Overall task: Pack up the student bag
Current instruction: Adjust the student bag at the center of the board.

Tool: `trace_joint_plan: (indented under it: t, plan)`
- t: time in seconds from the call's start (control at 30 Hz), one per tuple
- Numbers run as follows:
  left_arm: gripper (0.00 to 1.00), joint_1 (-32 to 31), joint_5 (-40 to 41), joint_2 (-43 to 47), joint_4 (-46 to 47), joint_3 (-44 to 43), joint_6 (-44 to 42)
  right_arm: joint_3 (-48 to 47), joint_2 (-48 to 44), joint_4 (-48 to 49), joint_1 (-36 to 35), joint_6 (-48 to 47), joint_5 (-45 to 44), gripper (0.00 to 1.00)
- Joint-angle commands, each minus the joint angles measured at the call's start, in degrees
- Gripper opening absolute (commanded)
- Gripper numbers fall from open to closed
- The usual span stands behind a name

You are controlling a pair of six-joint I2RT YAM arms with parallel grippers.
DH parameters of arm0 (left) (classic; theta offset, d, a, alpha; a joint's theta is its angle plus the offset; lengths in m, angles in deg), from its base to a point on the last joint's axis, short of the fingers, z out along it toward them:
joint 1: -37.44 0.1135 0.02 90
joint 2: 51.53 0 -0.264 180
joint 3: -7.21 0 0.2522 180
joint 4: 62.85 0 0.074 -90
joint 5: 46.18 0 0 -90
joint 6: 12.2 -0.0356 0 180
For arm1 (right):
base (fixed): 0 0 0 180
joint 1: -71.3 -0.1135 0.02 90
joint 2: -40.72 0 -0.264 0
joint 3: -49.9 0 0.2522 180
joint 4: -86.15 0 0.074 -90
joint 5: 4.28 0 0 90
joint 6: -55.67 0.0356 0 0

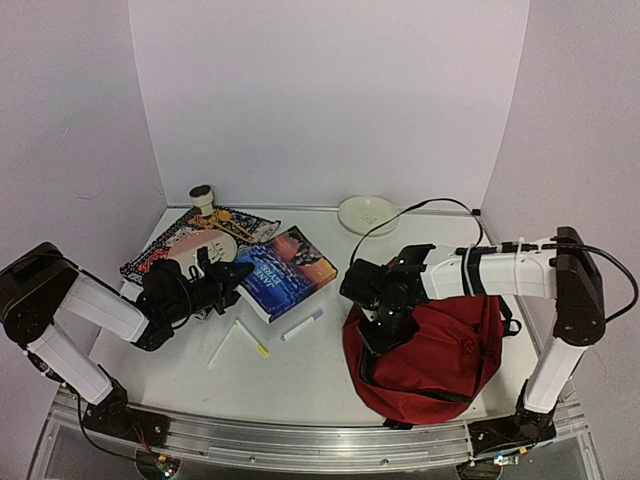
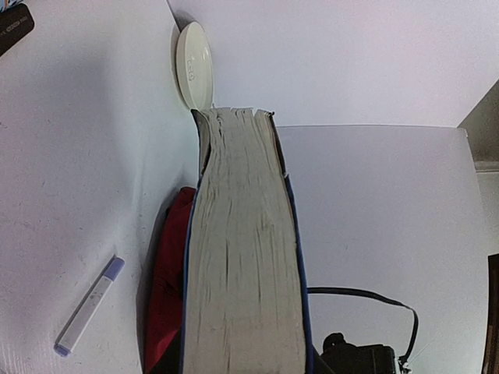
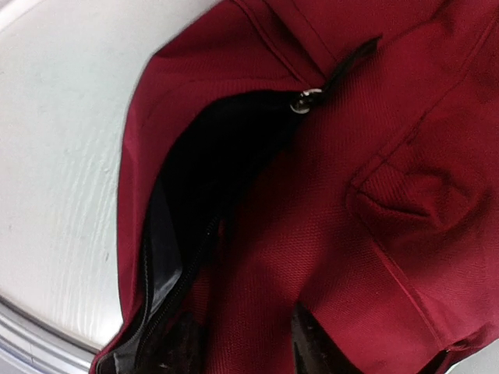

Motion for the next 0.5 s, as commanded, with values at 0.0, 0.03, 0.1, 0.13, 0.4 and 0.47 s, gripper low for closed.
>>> trace_joint_plan:
  t: [0.0,0.03,0.1,0.13,0.4,0.47]
  plan:
    - [0.00,0.63,-1.29,5.24,11.73,-1.43,-0.23,-2.21,3.24,-4.36,-0.36,-0.15,-2.35,0.22]
    - [0.00,0.75,-1.26,5.58,11.63,-1.21,-0.22,-2.86,3.78,-4.35,-0.33,-0.34,-2.67,0.18]
    - [0.00,0.94,-1.26,6.37,11.36,-0.88,-0.23,-4.55,4.71,-4.40,-0.35,-0.72,-3.87,0.08]
    - [0.00,1.06,-1.33,6.74,11.18,-0.77,-0.27,-5.60,5.11,-4.40,-0.34,-0.98,-4.87,0.04]
    - [0.00,1.74,-1.95,9.79,8.26,-0.19,-1.20,-18.39,10.51,-3.51,4.13,-6.81,-11.47,0.00]
    - [0.00,1.89,-1.94,10.85,7.10,0.23,-1.56,-22.69,12.26,-2.67,5.85,-9.51,-12.29,0.00]
